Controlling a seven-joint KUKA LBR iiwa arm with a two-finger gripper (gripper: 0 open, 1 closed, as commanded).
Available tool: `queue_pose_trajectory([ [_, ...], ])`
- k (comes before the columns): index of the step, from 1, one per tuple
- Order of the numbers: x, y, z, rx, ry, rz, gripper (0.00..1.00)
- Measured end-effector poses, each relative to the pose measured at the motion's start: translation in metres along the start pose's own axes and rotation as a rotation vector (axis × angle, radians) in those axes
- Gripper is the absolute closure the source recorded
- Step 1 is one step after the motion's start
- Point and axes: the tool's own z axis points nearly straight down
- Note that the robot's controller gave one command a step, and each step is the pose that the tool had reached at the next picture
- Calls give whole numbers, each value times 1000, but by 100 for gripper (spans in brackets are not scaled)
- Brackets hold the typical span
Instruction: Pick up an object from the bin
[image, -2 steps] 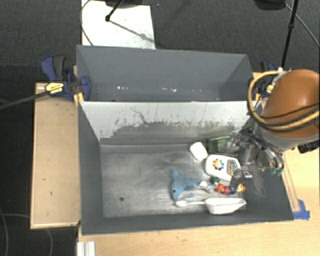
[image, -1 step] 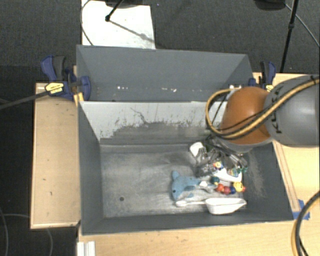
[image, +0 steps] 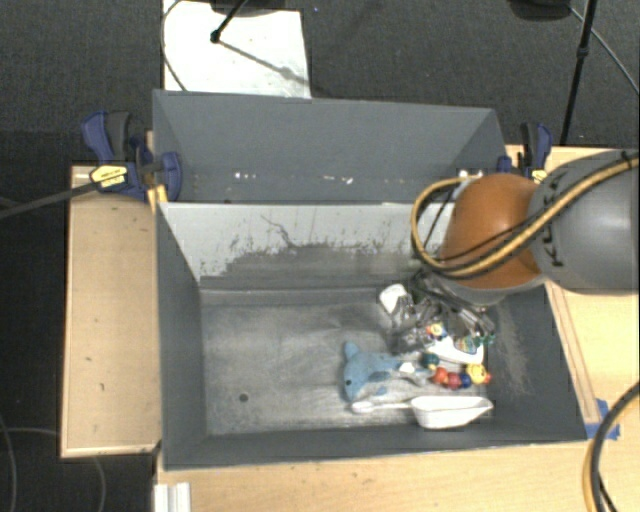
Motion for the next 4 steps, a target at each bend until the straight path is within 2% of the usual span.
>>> queue_pose_trajectory([
  [1, -14, 2, -33, -1, 3, 21, 100],
  [2, -2, -16, -51, -1, 1, 22, 100],
  [4, -7, 19, -57, -4, 2, 37, 100],
])
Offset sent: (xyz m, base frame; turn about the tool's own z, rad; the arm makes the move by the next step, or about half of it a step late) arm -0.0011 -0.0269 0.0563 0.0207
